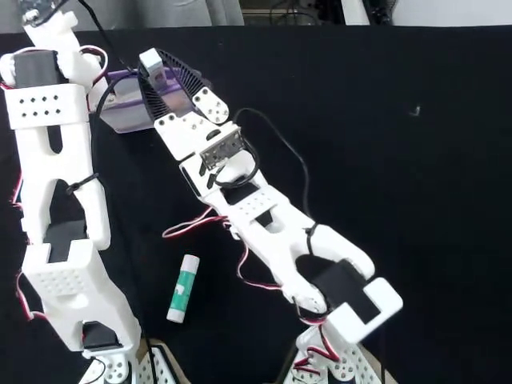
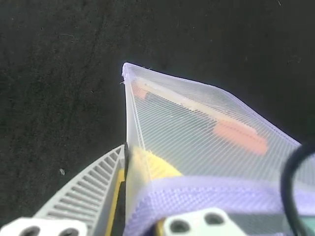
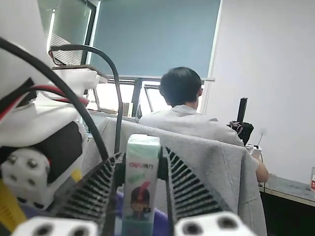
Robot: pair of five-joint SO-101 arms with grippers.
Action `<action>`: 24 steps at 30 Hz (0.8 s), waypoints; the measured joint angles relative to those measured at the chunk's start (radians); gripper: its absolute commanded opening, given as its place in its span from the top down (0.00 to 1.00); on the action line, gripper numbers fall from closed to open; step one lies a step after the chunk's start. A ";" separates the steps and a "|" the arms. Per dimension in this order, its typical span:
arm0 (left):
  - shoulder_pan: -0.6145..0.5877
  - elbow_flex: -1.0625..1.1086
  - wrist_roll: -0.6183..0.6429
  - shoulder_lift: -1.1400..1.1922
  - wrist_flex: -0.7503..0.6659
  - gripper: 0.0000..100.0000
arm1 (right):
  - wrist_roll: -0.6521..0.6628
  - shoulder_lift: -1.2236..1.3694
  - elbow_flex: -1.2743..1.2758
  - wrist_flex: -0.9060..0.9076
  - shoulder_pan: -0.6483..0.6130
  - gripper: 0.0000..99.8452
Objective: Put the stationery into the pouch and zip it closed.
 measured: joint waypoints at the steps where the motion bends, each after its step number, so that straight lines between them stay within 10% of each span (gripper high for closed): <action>1: 0.000 0.000 0.000 0.000 0.000 0.97 | 0.000 0.012 -0.009 0.000 0.000 0.99; 24: -0.002 0.002 0.003 0.002 -0.006 0.97 | -0.002 0.003 0.055 0.009 -0.003 0.88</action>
